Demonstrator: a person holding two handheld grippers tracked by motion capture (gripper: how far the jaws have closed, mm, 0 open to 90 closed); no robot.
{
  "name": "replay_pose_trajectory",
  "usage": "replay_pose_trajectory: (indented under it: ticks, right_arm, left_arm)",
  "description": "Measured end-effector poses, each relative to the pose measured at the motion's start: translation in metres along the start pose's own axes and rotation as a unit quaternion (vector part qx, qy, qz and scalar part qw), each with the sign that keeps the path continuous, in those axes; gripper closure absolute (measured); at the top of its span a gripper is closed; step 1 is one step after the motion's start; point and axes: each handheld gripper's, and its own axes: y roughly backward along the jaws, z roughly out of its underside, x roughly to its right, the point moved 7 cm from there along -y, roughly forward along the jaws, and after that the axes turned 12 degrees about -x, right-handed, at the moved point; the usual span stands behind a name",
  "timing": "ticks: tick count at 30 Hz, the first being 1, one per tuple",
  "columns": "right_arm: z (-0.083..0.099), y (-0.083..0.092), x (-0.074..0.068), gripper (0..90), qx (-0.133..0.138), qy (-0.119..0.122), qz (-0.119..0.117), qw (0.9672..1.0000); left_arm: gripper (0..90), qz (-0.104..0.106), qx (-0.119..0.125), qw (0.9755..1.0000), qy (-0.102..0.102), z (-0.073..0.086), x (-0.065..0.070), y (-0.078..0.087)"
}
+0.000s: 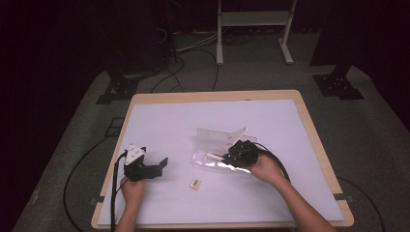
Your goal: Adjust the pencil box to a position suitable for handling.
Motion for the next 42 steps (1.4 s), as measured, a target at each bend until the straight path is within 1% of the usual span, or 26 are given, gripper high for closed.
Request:
replay_pose_trajectory:
  ticks: [3,4,10,34,39,42]
  right_arm:
    - [0.001,-0.003,0.002,78.0,-0.002,0.0,-0.001,1.0]
    - [0.001,-0.003,0.002,78.0,-0.003,-0.004,-0.002,1.0]
    - [0.002,-0.007,0.004,77.9,-0.007,-0.001,-0.001,1.0]
    - [0.009,-0.024,0.008,77.4,-0.026,-0.014,-0.018,0.9994]
    - [0.011,-0.026,0.008,77.4,-0.027,-0.019,-0.02,0.9992]
    - [0.011,-0.026,0.008,77.4,-0.028,-0.018,-0.021,0.9992]
  left_arm:
    - [0.0,0.0,0.001,1.0,0.0,0.0,0.0,0.0]
    - [0.0,0.0,0.001,1.0,0.0,0.0,0.0,0.0]
    - [0.0,0.0,0.001,1.0,0.0,0.0,0.0,0.0]
    - [0.0,0.001,0.001,1.0,0.0,0.0,0.0,0.0]
    - [0.0,0.001,0.001,1.0,0.001,0.0,0.0,0.0]
    - [0.0,0.001,0.002,1.0,0.001,0.0,0.0,0.0]
